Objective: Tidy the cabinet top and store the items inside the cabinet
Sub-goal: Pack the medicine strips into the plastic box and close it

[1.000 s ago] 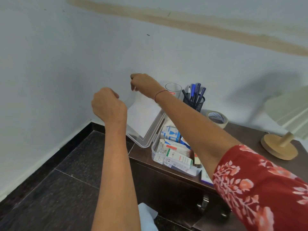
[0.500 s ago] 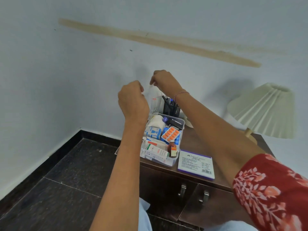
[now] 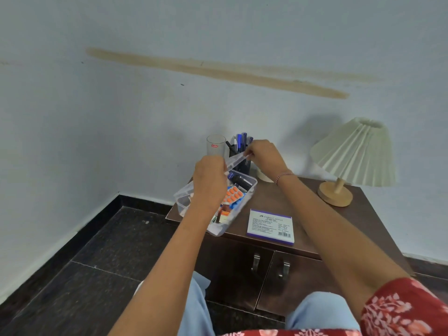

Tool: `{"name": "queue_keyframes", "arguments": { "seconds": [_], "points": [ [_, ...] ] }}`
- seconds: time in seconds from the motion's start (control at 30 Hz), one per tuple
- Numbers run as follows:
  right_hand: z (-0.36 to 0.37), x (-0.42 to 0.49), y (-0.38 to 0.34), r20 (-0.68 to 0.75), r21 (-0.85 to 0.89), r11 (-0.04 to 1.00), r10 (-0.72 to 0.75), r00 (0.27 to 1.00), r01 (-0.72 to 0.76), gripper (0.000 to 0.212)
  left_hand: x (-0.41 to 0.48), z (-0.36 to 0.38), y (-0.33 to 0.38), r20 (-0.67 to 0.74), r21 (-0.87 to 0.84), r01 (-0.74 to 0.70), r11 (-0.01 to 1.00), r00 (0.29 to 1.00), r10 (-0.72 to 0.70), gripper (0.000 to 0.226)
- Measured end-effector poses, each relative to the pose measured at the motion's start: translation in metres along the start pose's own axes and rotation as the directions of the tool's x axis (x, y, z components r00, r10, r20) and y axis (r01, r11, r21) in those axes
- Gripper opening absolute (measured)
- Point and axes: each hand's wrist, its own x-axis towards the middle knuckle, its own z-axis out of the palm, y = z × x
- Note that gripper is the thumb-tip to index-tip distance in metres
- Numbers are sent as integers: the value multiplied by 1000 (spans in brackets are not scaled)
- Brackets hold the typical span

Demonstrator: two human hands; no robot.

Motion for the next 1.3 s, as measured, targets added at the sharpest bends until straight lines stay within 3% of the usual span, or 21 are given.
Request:
{"name": "queue_keyframes", "arguments": {
  "seconds": [0.17, 0.3, 0.57, 0.8, 0.93, 1.0, 1.1, 1.3],
  "points": [
    [16, -39, 1, 41, 13, 998, 66, 997, -67, 19, -15, 11, -22, 74, 117, -44, 992, 997, 35, 16],
    [34, -64, -6, 82, 3, 999, 32, 996, -33, 20, -24, 14, -41, 136, 219, -29, 975, 991, -1, 16],
    [59, -87, -14, 107, -15, 999, 36, 994, -35, 20, -29, 22, -55, 273, 246, -41, 968, 962, -28, 29],
    [61, -84, -12, 121, -50, 998, 37, 992, -31, 31, -25, 29, -70, 267, 216, -102, 971, 963, 42, 20],
    [44, -73, -3, 26, -15, 999, 31, 999, -31, 37, -15, 32, -81, 138, 142, -106, 984, 987, 87, 28],
    [40, -64, -7, 175, -40, 999, -22, 984, 29, 40, -12, 37, -87, 200, 195, -94, 976, 978, 55, 38],
    [47, -61, -15, 389, -103, 993, -15, 921, 59, 39, -10, 42, -90, 315, 263, -49, 963, 948, -38, 36],
    [59, -58, -16, 390, -117, 993, 30, 920, 17, 40, -7, 37, -89, 343, 227, -53, 972, 939, -29, 38]
  ]
}}
